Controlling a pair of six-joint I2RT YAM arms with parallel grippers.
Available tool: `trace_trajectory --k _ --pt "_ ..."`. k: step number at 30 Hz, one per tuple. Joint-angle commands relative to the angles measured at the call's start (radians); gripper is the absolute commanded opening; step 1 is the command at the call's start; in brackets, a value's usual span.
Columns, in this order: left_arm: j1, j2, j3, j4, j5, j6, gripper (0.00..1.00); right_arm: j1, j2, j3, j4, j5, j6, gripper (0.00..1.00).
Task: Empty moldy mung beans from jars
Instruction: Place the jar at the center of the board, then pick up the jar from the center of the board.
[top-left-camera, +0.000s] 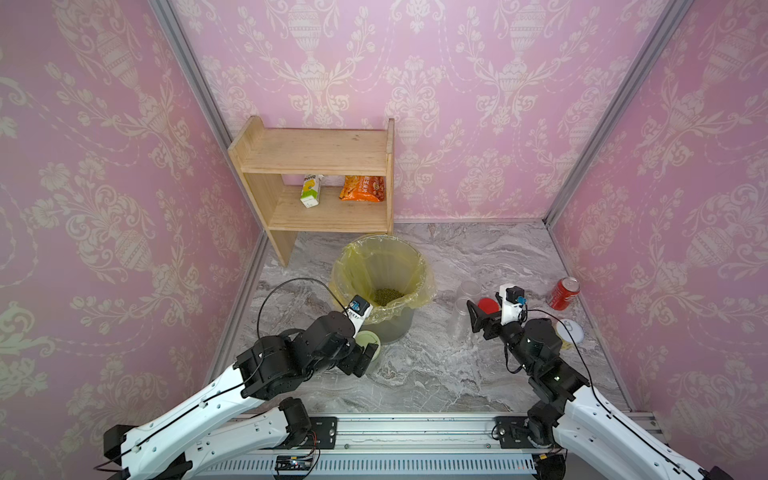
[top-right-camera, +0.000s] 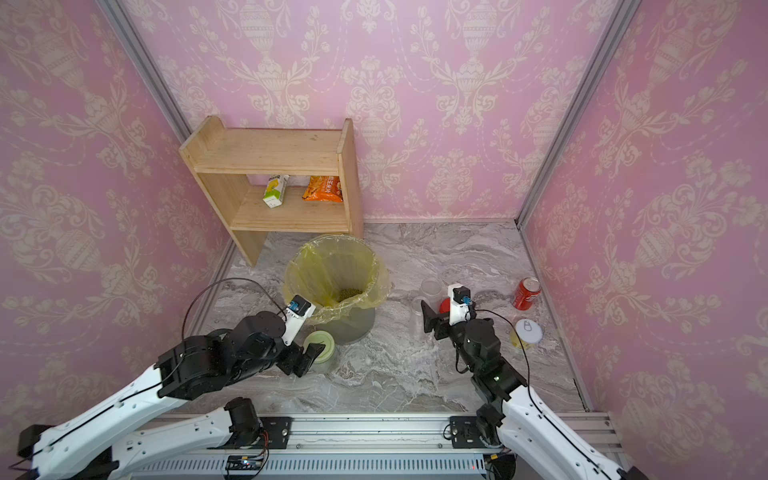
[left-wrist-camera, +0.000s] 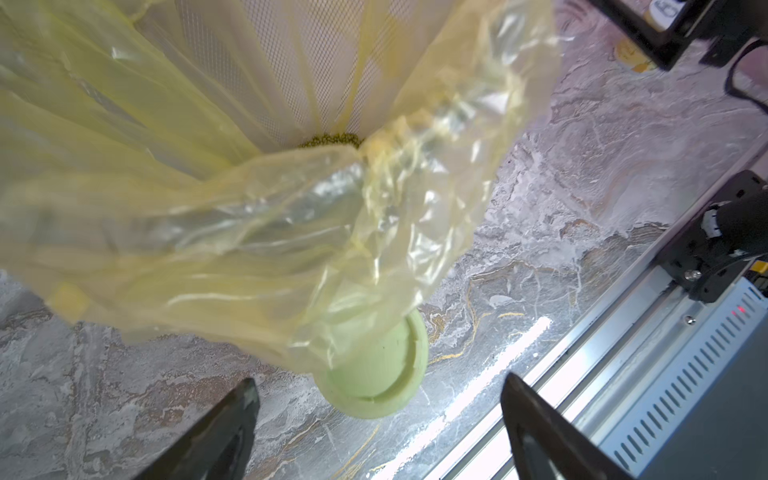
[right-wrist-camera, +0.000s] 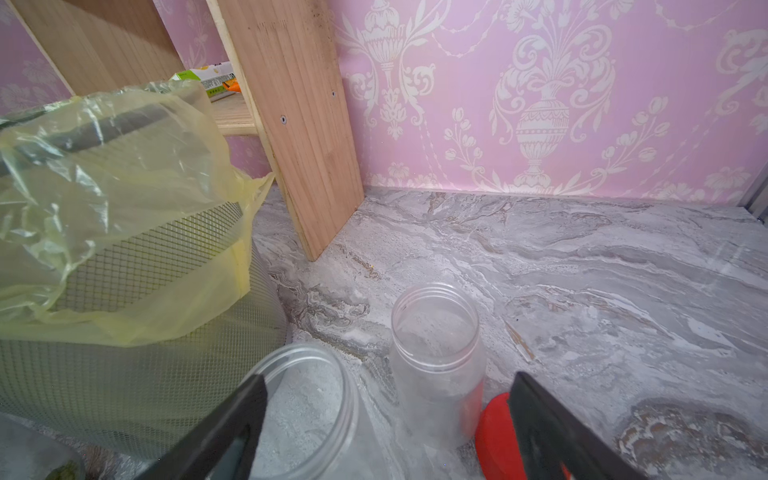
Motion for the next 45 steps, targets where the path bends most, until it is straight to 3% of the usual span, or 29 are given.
trace_trajectory --k 1,10,16,32,45 --pt "-0.009 0.008 -0.045 0.041 -0.012 -0.041 0.90 -0.009 -0.008 0.009 -0.020 -0.006 0.023 0.93" --pt "-0.010 -0.122 -0.215 0.153 0.037 -0.053 0.84 -0.030 -0.006 -0.010 -0.021 0.001 0.053 0.92" --pt "-0.013 -0.102 -0.257 0.177 0.063 -0.062 0.78 -0.037 0.007 0.002 -0.030 -0.002 0.056 0.91" --pt "-0.015 -0.051 -0.353 0.263 0.002 -0.140 0.86 -0.046 0.003 -0.002 -0.043 0.005 0.061 0.90" --pt "-0.037 -0.224 -0.337 0.230 0.004 -0.203 0.85 -0.052 0.037 -0.005 -0.017 0.000 0.071 0.90"
